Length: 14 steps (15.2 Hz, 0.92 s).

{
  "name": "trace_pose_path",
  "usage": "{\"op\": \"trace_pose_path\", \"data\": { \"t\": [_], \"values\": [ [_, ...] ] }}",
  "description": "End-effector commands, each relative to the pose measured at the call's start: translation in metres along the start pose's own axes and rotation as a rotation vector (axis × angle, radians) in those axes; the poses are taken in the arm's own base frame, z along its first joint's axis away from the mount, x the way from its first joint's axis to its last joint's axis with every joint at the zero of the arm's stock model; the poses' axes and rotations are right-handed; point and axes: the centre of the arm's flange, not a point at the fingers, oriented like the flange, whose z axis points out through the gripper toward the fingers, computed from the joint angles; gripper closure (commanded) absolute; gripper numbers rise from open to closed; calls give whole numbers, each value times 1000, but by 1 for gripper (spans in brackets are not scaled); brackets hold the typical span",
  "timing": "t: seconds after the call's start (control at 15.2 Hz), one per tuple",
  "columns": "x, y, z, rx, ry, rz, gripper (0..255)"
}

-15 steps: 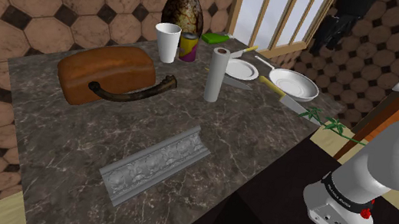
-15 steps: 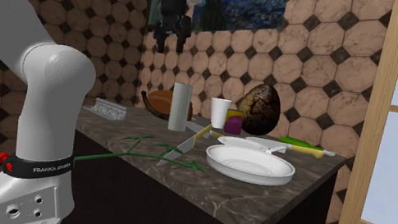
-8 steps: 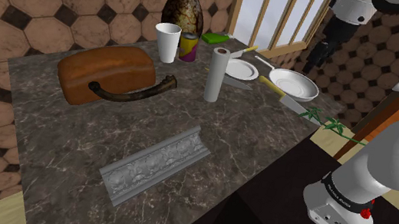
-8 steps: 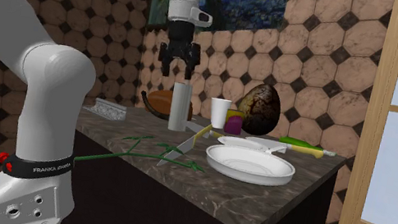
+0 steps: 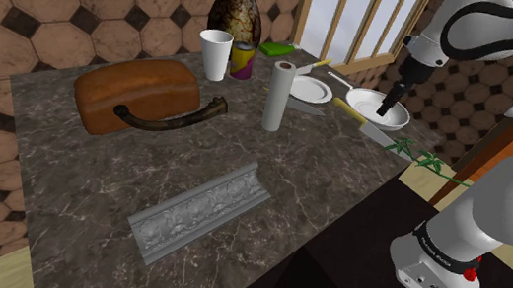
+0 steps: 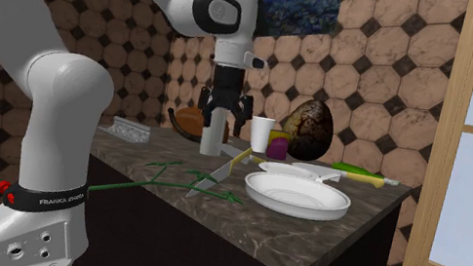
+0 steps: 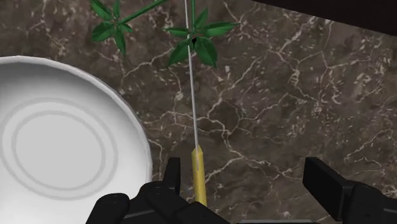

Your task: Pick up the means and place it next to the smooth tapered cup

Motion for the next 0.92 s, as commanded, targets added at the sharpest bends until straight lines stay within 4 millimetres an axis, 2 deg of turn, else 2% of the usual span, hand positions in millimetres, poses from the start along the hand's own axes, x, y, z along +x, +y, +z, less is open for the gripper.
{"op": "trace_pose_path", "data": {
  "t": [0.0, 0.2, 0.26, 0.73, 0.86],
  "values": [
    [2, 17, 24, 11, 8, -34, 0],
    [4, 38, 59, 31, 17, -81, 0],
    [4, 38, 59, 31, 17, -81, 0],
    [5, 37, 99, 31, 17, -81, 0],
    [5, 37, 99, 31, 17, -81, 0]
  ]
}}
